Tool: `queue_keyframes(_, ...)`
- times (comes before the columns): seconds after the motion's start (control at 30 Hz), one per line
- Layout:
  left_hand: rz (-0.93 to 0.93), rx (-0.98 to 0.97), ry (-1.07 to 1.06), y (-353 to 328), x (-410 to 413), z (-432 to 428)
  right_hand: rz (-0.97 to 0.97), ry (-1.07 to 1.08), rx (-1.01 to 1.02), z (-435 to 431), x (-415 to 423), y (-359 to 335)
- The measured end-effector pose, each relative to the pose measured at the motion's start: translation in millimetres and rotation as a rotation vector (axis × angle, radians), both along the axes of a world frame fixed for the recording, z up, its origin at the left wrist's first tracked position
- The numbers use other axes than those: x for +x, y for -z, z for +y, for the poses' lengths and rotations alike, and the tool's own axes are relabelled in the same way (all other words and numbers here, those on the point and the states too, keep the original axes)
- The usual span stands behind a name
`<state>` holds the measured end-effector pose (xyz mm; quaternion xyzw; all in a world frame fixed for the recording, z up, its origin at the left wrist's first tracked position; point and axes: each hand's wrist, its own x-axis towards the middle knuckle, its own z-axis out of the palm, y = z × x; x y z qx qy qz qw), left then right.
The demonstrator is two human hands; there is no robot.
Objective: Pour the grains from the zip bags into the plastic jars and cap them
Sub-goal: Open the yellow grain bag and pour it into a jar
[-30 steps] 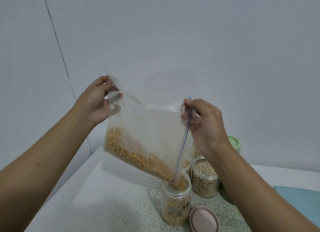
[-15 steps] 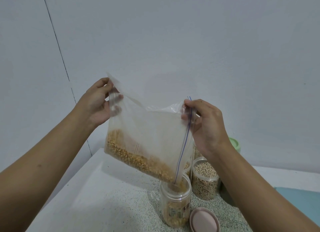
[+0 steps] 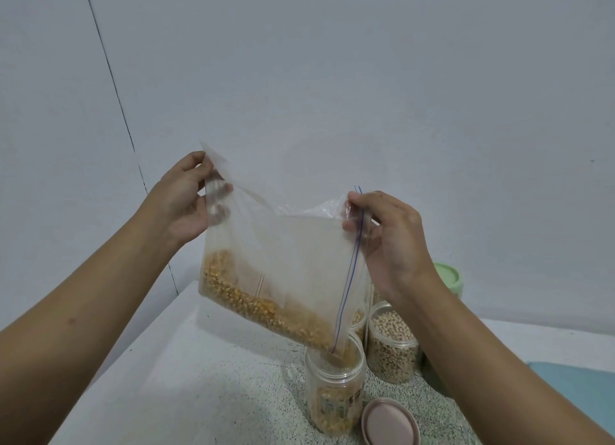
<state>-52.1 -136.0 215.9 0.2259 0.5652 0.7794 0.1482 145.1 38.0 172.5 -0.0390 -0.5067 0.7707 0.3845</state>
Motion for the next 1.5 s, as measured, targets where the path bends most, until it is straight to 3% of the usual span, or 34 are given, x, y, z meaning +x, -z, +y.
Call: queue_keyframes(1.5,0.025,-0.019,0.0,-6.5,13.6,-3.2,-0.022,-0.007,-0.011,-4.4,11.1,0.8)
